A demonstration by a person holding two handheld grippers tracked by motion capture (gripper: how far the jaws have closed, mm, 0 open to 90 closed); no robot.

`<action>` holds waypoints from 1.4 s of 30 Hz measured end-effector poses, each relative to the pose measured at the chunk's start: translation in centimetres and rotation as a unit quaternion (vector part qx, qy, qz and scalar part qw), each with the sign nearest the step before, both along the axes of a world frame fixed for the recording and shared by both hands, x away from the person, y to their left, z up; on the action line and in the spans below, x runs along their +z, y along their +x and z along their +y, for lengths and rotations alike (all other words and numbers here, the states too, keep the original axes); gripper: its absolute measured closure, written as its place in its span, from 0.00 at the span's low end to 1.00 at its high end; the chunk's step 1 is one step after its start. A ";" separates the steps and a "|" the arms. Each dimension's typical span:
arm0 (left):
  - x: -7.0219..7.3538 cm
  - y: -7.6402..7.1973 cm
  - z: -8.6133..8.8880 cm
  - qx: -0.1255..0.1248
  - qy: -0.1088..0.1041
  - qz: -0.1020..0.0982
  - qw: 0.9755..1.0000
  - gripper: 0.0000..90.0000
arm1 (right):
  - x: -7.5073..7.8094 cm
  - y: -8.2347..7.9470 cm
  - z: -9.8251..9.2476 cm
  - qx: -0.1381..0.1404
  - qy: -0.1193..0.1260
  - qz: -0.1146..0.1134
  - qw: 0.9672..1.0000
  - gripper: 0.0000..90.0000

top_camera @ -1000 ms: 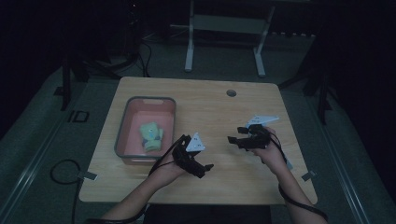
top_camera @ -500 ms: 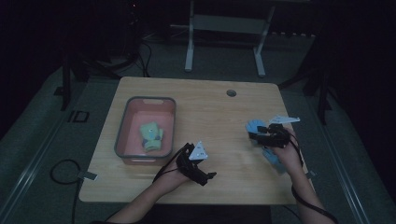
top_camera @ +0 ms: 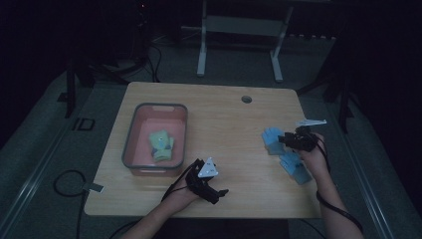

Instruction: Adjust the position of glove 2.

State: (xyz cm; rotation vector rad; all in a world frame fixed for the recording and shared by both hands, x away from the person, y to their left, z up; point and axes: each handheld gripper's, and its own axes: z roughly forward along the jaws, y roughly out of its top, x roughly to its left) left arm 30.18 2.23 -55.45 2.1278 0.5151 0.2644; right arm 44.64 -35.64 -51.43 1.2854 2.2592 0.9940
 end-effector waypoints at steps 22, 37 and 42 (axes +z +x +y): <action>-0.4 0.0 0.5 0.012 -0.018 -0.005 1.000 0.02 | -3.2 1.3 2.8 -0.002 -0.066 0.010 0.998 0.87; -0.6 0.0 0.8 0.019 -0.019 -0.008 1.000 0.02 | 0.6 -0.3 4.5 -0.024 -0.018 0.000 1.000 0.92; -0.5 0.0 1.0 0.024 -0.021 -0.010 0.999 0.02 | 2.7 -2.1 6.7 -0.015 -0.001 -0.015 1.000 0.92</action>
